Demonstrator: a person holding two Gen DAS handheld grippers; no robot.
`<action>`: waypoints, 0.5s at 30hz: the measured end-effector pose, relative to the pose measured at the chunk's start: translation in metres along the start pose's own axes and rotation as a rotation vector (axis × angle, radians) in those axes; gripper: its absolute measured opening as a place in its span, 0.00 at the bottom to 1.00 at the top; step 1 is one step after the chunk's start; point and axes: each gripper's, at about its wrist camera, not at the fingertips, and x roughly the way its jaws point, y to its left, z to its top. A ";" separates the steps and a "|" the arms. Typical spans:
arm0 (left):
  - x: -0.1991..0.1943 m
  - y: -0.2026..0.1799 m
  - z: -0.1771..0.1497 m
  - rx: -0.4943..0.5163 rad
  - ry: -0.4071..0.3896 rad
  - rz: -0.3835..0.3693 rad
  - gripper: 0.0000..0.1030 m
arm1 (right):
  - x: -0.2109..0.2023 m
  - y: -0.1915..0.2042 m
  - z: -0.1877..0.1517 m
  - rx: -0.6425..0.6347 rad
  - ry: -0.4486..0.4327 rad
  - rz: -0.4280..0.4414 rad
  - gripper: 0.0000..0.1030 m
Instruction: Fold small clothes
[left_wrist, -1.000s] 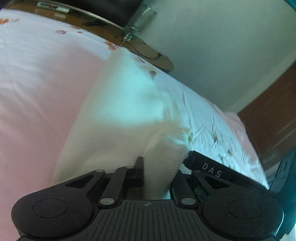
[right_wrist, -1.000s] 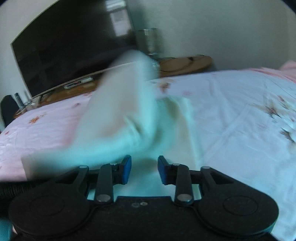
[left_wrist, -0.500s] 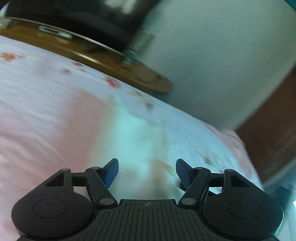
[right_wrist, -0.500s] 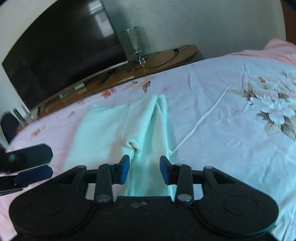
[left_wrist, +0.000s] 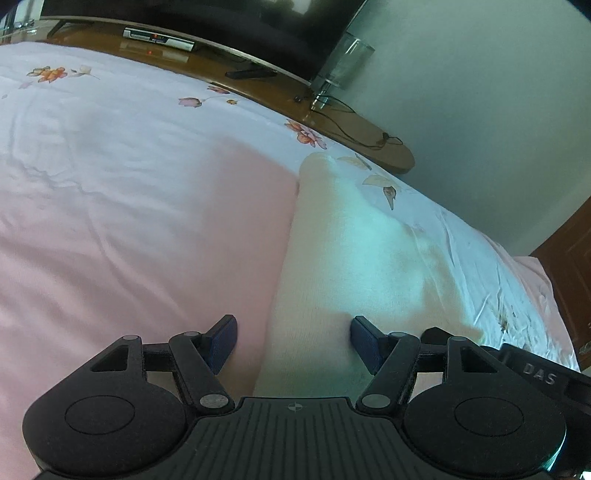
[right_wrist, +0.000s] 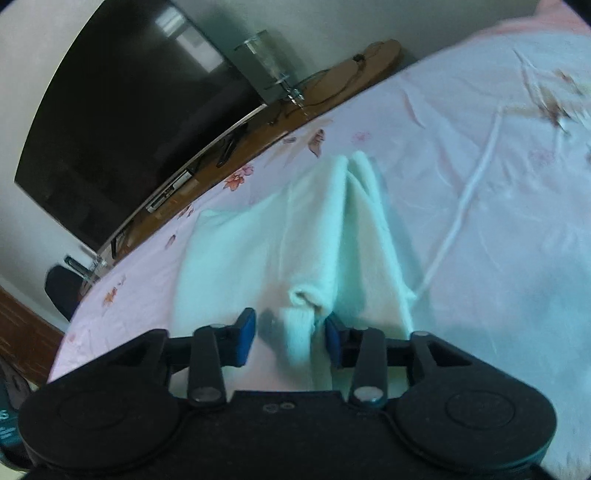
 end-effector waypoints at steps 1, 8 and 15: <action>0.000 -0.001 0.000 -0.006 0.001 -0.005 0.66 | 0.001 0.003 0.001 -0.018 -0.003 0.003 0.19; -0.011 -0.031 0.003 0.022 -0.033 -0.067 0.66 | -0.020 0.040 0.025 -0.306 -0.051 -0.044 0.16; 0.006 -0.030 -0.017 0.066 0.017 -0.037 0.65 | -0.018 -0.007 0.023 -0.205 0.039 -0.128 0.18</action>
